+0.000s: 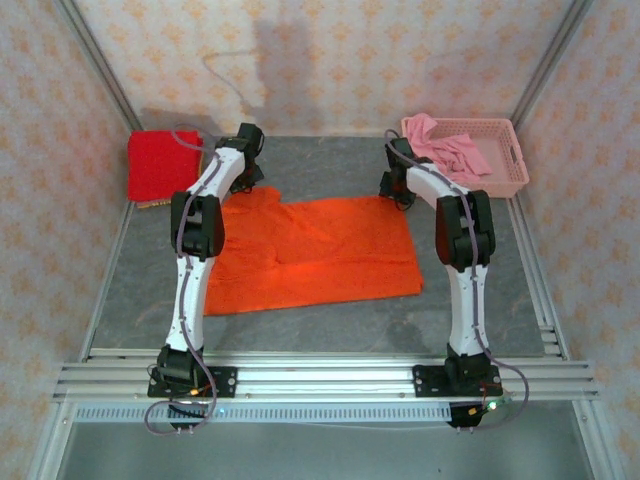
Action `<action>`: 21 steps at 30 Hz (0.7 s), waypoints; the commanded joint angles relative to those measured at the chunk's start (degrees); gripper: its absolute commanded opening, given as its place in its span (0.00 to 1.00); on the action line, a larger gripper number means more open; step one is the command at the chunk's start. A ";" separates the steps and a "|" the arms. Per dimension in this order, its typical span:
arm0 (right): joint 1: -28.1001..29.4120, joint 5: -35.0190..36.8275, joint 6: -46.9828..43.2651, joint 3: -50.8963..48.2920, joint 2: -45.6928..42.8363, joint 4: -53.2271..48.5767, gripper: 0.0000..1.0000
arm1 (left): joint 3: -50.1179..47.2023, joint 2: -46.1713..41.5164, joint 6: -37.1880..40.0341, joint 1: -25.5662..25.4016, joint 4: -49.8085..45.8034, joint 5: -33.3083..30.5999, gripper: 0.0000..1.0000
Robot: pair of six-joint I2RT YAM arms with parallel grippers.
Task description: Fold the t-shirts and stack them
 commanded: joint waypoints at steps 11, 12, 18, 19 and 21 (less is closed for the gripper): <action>-0.28 0.25 -2.24 2.38 0.75 -6.15 0.00 | -2.06 -1.34 1.23 0.87 -3.41 1.31 0.00; -0.27 0.01 -2.25 2.78 0.40 -6.20 0.00 | -2.06 -1.43 1.10 0.86 -3.29 1.52 0.00; -0.14 -0.74 -1.91 2.85 -2.89 -5.05 0.00 | -2.29 -3.71 1.05 0.95 -3.02 1.79 0.00; -0.21 -0.78 -1.92 2.37 -3.78 -4.64 0.00 | -2.61 -4.56 1.01 0.98 -2.76 1.68 0.00; -0.15 -0.92 -1.76 1.34 -5.46 -3.67 0.00 | -3.47 -6.38 0.96 0.95 -2.17 1.57 0.00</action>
